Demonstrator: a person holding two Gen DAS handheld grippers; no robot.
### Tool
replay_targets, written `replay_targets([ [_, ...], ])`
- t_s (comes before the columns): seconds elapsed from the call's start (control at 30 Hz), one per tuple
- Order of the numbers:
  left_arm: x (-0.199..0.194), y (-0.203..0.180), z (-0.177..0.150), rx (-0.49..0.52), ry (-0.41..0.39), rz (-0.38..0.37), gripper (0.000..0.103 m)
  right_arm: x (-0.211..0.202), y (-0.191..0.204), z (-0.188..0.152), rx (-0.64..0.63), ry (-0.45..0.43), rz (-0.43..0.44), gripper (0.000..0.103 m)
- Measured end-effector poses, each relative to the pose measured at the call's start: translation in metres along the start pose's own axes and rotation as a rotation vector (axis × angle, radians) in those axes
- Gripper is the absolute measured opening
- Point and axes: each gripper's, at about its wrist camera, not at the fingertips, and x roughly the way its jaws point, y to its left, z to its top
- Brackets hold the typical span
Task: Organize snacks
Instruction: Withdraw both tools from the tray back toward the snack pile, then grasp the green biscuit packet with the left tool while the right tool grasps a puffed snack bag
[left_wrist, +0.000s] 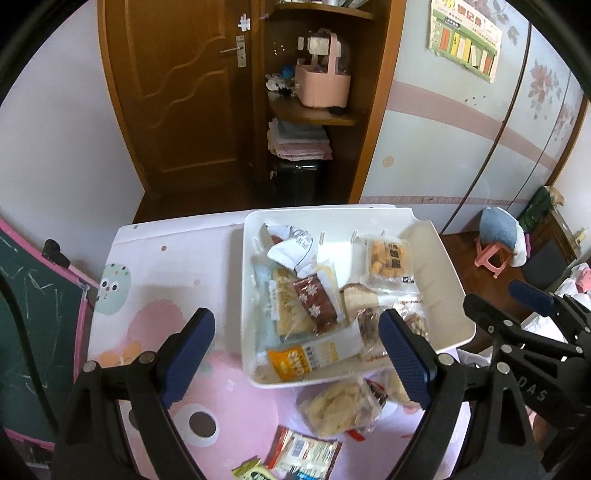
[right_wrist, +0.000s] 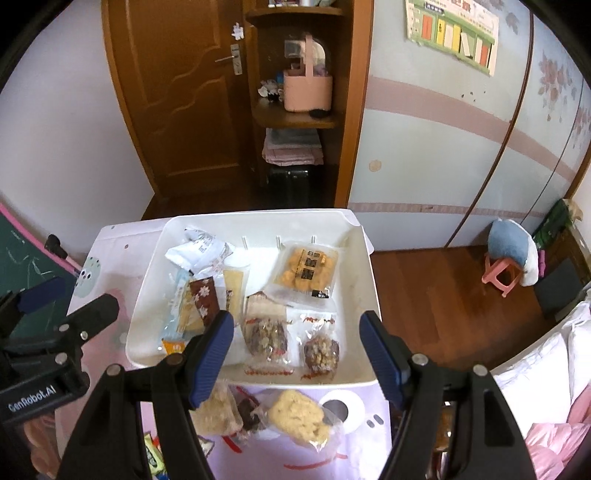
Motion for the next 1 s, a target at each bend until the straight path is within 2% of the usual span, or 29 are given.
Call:
replay_targets([
  [0.2,-0.016,0.015,-0.029,-0.025,0.011,0.01,0.09,-0.019,0.003,-0.022,-0.01,-0.018,0.033,0.071],
  [0.43,-0.021,0.033,-0.076,-0.065,0.067,0.01,0.09,-0.016,0.012,-0.056,-0.033,0.021,0.079,0.071],
  [0.67,0.012,0.057,-0.137,-0.131,0.207,0.063,0.09,0.007,0.026,-0.089,-0.067,0.102,0.11,0.071],
  [0.77,0.033,0.072,-0.16,-0.205,0.282,0.092,0.09,0.017,0.031,-0.1,-0.079,0.122,0.114,0.071],
  [0.9,0.058,0.089,-0.186,-0.308,0.368,0.08,0.09,0.035,0.037,-0.107,-0.082,0.161,0.132,0.071],
  [1.0,0.071,0.094,-0.201,-0.347,0.419,0.09,0.09,0.049,0.041,-0.11,-0.081,0.191,0.149,0.071],
])
